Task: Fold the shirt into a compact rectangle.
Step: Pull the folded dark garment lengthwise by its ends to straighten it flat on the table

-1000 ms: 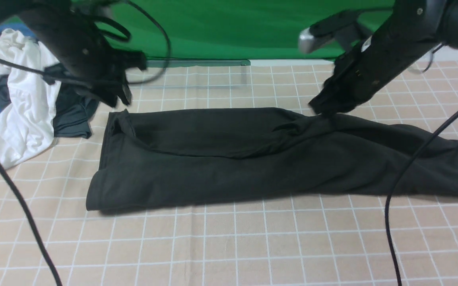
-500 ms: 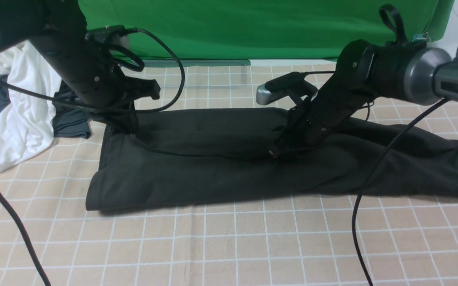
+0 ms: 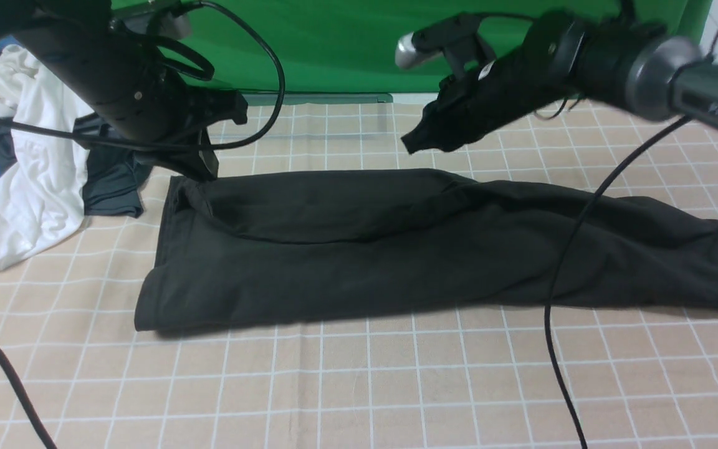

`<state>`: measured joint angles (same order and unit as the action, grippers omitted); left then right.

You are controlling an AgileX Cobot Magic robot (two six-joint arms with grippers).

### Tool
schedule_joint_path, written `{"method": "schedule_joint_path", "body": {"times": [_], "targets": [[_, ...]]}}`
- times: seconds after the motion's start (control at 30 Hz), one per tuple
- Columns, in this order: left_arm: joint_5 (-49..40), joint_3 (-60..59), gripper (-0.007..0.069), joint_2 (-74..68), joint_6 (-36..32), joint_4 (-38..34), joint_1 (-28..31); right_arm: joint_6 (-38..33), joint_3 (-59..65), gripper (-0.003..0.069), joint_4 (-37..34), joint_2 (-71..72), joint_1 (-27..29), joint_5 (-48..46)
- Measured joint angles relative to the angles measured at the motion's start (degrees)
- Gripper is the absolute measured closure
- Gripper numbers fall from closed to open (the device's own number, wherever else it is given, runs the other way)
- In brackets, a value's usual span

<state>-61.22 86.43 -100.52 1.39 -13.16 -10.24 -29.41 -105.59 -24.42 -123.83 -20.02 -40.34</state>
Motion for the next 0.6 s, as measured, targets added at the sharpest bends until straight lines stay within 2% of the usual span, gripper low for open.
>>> {"method": "schedule_joint_path", "body": {"times": [0.07,0.17,0.6], "targets": [[-1.4,0.0,0.0606,0.0,-0.5,-0.1,0.0,0.8,-1.4,0.0622,0.2,1.4,0.3,-8.7],[-1.5,0.0,0.0606,0.0,-0.5,-0.3,0.0,0.9,-1.2,0.0625,0.4,1.2,0.2,-15.1],[-1.6,0.0,0.0606,0.0,-1.4,0.7,0.0,2.4,0.0,0.0625,2.3,-7.2,-1.6,-13.1]]}}
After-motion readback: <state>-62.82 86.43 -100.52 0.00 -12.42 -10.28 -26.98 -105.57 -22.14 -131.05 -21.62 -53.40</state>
